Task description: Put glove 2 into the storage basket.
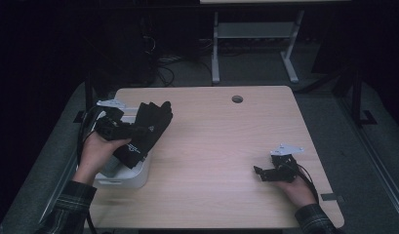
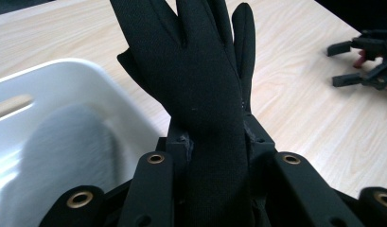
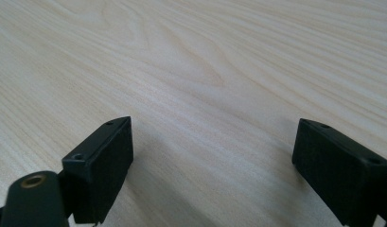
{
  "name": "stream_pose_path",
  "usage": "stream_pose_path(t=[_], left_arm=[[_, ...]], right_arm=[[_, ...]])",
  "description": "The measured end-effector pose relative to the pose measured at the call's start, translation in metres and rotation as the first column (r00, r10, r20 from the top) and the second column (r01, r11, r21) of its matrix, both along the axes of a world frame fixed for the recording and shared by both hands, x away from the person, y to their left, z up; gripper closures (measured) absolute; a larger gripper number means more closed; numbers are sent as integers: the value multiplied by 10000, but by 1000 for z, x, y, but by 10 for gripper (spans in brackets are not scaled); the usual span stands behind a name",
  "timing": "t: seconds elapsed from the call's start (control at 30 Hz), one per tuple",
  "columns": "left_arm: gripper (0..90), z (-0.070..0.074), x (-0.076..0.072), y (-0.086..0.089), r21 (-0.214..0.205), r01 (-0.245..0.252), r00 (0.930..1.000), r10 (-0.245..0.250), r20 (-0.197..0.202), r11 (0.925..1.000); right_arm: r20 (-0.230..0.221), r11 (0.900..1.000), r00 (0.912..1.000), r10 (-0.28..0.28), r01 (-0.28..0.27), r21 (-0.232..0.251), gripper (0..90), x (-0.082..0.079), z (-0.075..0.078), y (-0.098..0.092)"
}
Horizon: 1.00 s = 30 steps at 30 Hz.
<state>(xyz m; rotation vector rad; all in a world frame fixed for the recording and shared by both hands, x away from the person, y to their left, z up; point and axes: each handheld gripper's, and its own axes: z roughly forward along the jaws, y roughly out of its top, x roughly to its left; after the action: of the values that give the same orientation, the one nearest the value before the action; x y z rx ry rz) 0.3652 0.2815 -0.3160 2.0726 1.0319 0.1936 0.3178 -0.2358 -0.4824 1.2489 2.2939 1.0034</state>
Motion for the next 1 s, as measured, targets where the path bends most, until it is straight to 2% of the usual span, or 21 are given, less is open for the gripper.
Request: stream_pose_path(t=[0.23,0.43,0.57,0.8,0.87,0.9,0.93,0.97,1.0], left_arm=[[695,-6,4,37,40,-536,9984,537,-168,9986],[693,-20,14,65,89,-835,9944,839,-641,9965],[691,-31,20,75,27,-941,9914,940,-908,9956],[667,-51,32,83,142,-923,9851,934,-1445,9956],[603,-55,34,83,412,-947,9852,996,-1398,9947],[536,-55,35,83,637,-984,9866,1057,-1241,9931],[462,-55,35,83,712,-1132,9870,1203,-1062,9910],[324,-55,35,83,803,-1183,9875,1258,-951,9897],[324,-54,35,83,858,-1260,9877,1331,-826,9883]], right_arm=[[-8,10000,10000,-3,3,2,131,0,0,0],[6,10000,10000,-26,26,-16,131,0,0,0],[6,10000,10000,-33,33,-14,131,0,0,0],[4,10000,10000,-53,53,-12,131,0,0,0],[3,10000,10000,-53,53,-11,131,0,0,0],[6,10000,10000,-54,54,-11,131,0,0,0],[5,10000,10000,-52,52,-12,131,0,0,0],[5,10000,10000,-52,52,-12,131,0,0,0],[5,10000,10000,-52,52,-12,131,0,0,0]])
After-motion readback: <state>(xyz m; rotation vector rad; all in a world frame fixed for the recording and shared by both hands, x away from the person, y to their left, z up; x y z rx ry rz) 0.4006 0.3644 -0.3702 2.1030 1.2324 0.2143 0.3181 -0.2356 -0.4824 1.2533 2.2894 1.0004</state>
